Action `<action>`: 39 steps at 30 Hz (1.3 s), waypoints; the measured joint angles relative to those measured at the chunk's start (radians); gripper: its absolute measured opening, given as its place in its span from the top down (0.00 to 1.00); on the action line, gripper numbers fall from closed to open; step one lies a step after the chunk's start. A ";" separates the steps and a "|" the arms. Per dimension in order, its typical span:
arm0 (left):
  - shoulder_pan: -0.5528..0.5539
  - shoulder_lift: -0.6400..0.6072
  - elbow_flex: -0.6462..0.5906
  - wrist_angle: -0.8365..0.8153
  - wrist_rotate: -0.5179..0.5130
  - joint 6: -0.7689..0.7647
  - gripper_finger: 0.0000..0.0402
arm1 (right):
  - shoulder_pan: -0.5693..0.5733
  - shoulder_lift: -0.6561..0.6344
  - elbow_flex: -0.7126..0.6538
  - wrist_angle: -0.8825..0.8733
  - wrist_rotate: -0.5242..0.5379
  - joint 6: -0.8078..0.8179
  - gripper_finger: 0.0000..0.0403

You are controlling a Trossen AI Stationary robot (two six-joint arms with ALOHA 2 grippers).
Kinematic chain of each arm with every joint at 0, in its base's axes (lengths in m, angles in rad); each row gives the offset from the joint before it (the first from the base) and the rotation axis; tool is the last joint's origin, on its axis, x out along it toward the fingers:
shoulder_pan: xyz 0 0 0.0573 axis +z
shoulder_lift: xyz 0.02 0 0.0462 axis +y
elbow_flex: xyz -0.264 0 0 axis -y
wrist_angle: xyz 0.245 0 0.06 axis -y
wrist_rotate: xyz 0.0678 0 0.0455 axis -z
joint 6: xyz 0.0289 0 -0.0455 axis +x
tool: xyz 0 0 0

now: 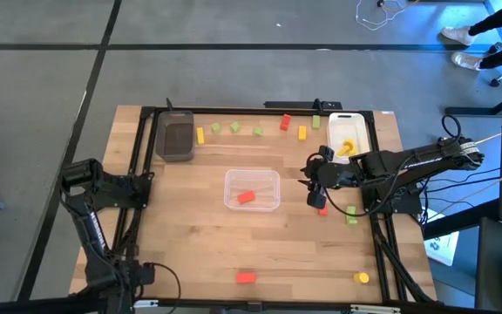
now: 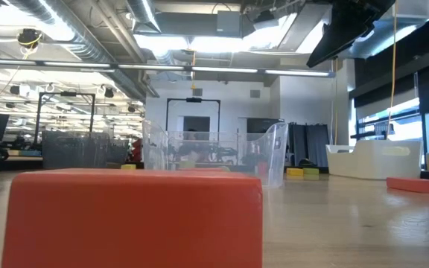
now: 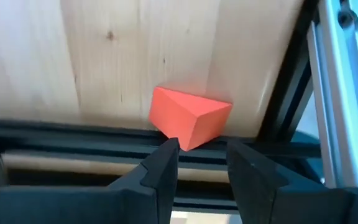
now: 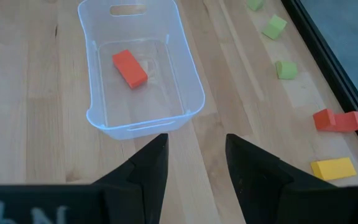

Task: Sort & place blocks by color
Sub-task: Put the orange block into the transparent bin

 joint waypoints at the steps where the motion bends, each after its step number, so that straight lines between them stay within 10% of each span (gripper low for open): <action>1: -0.003 0.000 0.000 0.000 -0.010 0.031 0.69 | 0.000 0.000 0.000 0.000 0.000 0.000 0.60; 11: -0.018 0.000 -0.023 0.067 -0.116 0.084 0.69 | 0.000 0.000 0.000 0.000 0.000 0.000 0.60; 39: -0.016 0.069 -0.093 0.118 0.111 0.033 0.69 | 0.000 0.000 0.000 0.000 0.000 0.000 0.60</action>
